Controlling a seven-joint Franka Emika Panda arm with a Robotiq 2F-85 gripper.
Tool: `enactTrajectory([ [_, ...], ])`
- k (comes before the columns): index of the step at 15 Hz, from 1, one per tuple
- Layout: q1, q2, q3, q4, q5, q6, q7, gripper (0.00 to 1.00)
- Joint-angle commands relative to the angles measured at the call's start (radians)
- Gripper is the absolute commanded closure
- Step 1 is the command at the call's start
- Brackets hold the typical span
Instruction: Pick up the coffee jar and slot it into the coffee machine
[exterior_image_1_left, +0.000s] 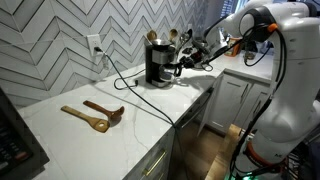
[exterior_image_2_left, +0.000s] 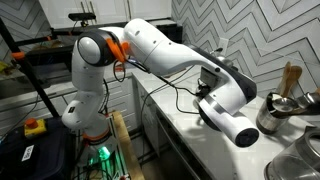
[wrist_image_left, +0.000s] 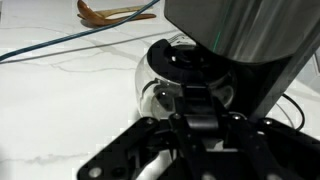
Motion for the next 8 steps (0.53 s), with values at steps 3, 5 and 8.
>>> enactTrajectory([
  [3,0.015,0.018,0.003,0.022,0.026,0.044,0.060,0.93],
  [5,0.021,0.013,0.003,0.021,0.021,0.052,0.080,0.93],
  [8,0.029,0.010,0.004,0.027,0.017,0.065,0.108,0.93],
])
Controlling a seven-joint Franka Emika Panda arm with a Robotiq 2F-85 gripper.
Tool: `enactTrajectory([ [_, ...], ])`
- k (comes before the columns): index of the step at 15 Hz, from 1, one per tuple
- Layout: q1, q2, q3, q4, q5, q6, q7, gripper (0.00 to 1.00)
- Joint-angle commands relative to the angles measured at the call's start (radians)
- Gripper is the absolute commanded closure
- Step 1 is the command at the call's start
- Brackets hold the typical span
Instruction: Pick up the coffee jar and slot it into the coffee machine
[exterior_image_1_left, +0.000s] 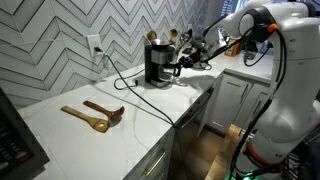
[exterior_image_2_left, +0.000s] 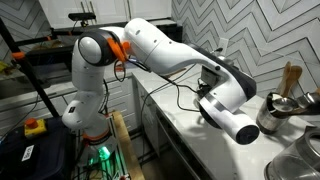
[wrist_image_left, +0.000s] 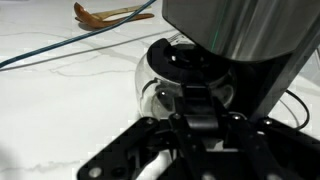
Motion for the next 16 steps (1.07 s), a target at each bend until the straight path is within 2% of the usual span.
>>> enactTrajectory([
  [1,0.020,0.009,0.004,0.022,0.014,0.057,0.060,0.93],
  [7,0.043,-0.012,0.002,0.025,-0.031,0.121,0.058,0.93],
  [12,0.039,-0.024,0.007,0.019,-0.009,0.124,0.052,0.93],
  [14,0.038,-0.024,0.008,0.017,-0.004,0.124,0.054,0.51],
  [16,0.038,-0.023,0.010,0.016,0.007,0.133,0.055,0.39],
])
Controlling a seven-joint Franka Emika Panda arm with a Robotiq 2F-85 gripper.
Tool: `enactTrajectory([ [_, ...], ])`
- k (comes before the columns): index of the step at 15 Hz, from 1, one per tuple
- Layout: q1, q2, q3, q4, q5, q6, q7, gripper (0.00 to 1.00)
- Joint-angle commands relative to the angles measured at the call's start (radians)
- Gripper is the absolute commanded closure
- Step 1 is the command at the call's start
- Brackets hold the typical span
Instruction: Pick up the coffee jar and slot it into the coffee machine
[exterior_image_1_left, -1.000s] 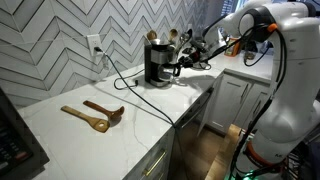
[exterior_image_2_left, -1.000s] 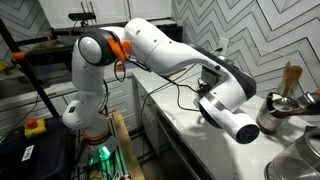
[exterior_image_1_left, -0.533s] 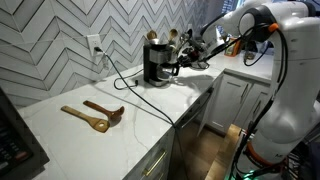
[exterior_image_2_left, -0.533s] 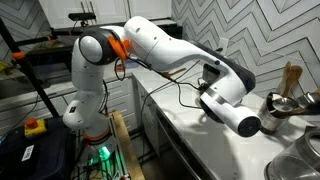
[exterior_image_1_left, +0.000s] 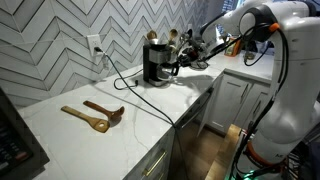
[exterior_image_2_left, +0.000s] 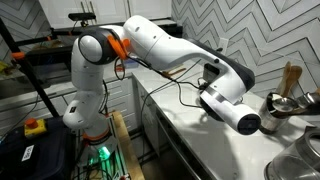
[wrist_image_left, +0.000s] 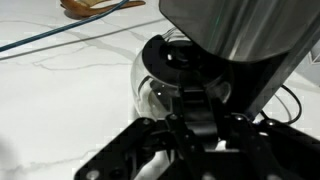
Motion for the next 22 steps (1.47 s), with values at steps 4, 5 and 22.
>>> enactTrajectory([
  [4,0.003,-0.008,0.013,0.002,0.036,0.062,0.027,0.70],
  [5,0.003,-0.008,0.014,0.003,0.035,0.066,0.026,0.78],
  [22,0.026,-0.068,0.027,-0.013,0.059,0.095,0.135,0.92],
])
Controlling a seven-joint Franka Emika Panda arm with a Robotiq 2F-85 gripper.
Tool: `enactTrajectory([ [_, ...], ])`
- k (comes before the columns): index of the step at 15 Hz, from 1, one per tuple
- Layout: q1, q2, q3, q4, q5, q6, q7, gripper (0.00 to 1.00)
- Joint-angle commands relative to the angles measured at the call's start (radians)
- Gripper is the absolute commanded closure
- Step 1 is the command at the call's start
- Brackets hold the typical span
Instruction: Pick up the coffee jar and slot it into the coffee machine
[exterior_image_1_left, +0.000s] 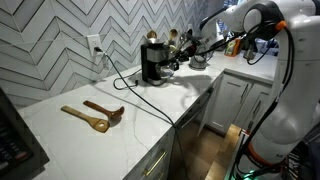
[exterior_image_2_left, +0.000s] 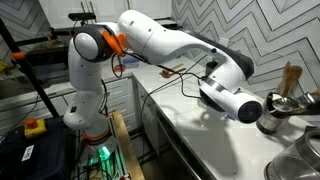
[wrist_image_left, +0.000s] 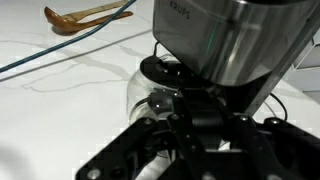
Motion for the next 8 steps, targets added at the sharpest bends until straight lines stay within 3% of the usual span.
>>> enactTrajectory([
  [1,0.006,-0.016,0.019,-0.030,0.062,0.057,0.027,0.92],
  [8,0.000,-0.021,0.022,-0.134,0.176,0.088,-0.004,0.92],
])
